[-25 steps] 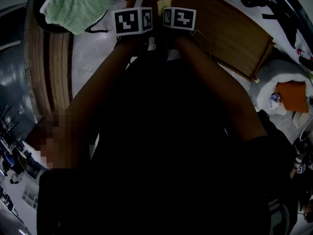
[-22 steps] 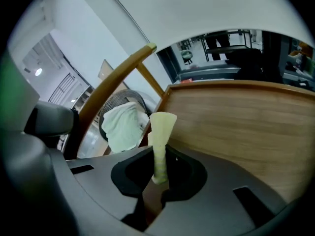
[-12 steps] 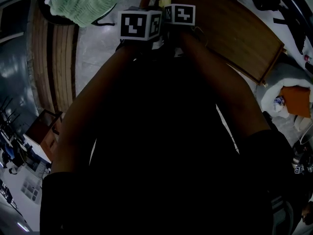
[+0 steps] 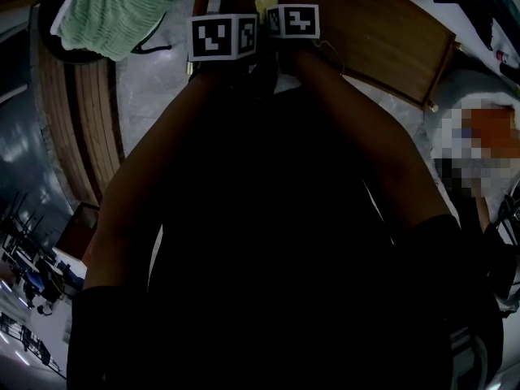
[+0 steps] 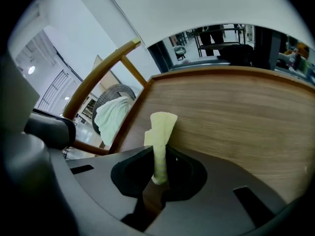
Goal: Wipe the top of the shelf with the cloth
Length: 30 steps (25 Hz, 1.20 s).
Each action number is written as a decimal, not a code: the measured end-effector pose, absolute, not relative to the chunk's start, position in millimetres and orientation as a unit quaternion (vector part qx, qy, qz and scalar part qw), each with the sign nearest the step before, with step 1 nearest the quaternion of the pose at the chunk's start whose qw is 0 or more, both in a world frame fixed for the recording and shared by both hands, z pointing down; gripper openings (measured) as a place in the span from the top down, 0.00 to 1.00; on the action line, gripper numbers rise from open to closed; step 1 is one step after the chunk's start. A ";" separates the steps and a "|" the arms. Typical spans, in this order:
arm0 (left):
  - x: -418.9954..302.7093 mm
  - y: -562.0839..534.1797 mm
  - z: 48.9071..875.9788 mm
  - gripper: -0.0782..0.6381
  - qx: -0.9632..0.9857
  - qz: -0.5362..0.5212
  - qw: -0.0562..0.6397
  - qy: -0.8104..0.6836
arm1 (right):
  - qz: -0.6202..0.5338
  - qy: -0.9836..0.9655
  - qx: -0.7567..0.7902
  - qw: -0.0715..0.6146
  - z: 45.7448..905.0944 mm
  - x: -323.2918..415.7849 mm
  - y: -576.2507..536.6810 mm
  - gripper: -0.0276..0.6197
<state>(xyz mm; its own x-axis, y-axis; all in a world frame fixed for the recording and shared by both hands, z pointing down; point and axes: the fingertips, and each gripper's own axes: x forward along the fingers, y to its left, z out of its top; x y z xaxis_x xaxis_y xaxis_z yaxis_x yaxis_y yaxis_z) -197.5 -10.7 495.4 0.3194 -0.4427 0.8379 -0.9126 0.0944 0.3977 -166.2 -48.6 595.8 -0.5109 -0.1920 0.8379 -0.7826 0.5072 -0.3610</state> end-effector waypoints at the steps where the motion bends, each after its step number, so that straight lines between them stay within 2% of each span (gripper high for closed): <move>1: -188.1 -12.7 498.9 0.87 0.634 0.231 0.512 -0.532 | 0.378 -0.779 0.319 0.385 596.7 -153.3 -52.5 0.88; 19: 14.9 -57.7 508.8 0.87 0.684 0.254 0.515 -0.450 | 0.403 -0.730 0.405 0.375 588.3 78.8 -83.2 0.88; 30: 105.5 -72.9 511.9 0.87 0.709 0.258 0.506 -0.419 | 0.418 -0.700 0.449 0.367 580.4 183.9 -91.9 0.88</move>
